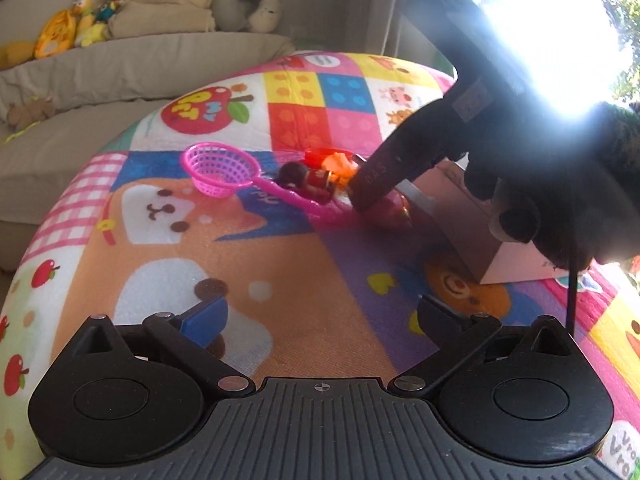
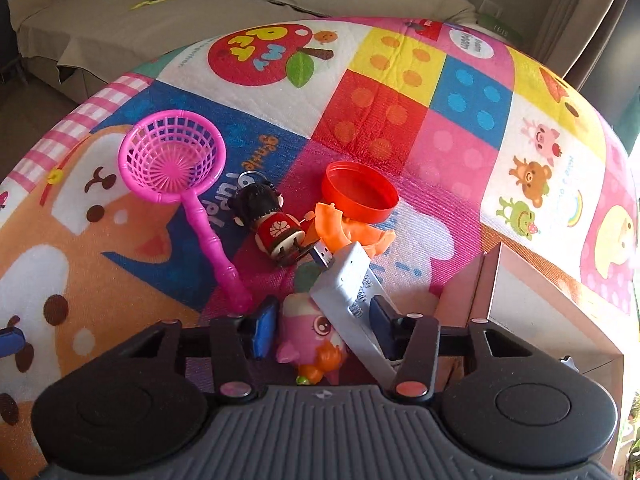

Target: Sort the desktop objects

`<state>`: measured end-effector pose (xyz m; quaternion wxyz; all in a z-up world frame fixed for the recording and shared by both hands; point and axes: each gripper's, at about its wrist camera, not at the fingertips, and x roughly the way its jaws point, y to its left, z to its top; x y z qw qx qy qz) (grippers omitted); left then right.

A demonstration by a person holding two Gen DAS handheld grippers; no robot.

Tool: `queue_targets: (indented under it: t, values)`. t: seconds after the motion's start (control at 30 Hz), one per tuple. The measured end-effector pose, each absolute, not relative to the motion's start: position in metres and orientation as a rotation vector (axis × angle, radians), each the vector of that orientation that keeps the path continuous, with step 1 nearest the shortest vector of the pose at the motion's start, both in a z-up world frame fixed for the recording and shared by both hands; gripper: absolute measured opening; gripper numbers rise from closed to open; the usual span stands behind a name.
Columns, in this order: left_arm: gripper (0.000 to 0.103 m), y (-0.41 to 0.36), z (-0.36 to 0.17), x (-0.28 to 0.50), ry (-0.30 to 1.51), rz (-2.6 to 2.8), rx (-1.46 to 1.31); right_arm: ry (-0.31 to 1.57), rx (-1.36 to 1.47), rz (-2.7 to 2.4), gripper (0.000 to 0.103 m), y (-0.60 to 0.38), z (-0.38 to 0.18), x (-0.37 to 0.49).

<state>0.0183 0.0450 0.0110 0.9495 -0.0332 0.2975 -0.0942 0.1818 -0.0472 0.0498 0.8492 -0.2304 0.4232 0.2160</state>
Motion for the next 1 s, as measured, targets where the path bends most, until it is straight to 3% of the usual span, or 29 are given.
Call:
queue_targets:
  t: [0.17,0.27,0.33,0.47,0.5,0.63,0.83,1.0]
  values:
    - [0.103,0.035,0.011,0.01,0.6,-0.251,-0.029,1.066,-0.374,0.686,0.038,-0.047,0.082,0.134]
    - [0.103,0.032,0.011,0.008,0.597,-0.267,-0.019,1.053,-0.322,0.734,0.043,-0.051,0.11,0.121]
    - [0.103,0.031,0.011,0.008,0.595,-0.274,-0.014,0.985,-0.289,0.672,0.056,-0.055,0.126,0.134]
    - [0.103,0.032,0.011,0.01,0.601,-0.271,-0.026,0.966,-0.147,0.471,0.057,-0.064,0.123,0.203]
    - [0.103,0.033,0.01,0.012,0.605,-0.269,-0.031,0.974,-0.098,0.424,0.056,-0.066,0.117,0.222]
    - [0.103,0.037,0.009,0.015,0.621,-0.263,-0.054,0.938,-0.058,0.283,0.025,-0.064,0.084,0.283]
    - [0.103,0.044,0.007,0.018,0.641,-0.26,-0.092,0.968,-0.169,0.207,0.025,-0.051,0.043,0.327]
    - [0.103,0.041,0.008,0.016,0.635,-0.263,-0.081,1.025,-0.237,0.335,0.025,-0.051,0.041,0.286]
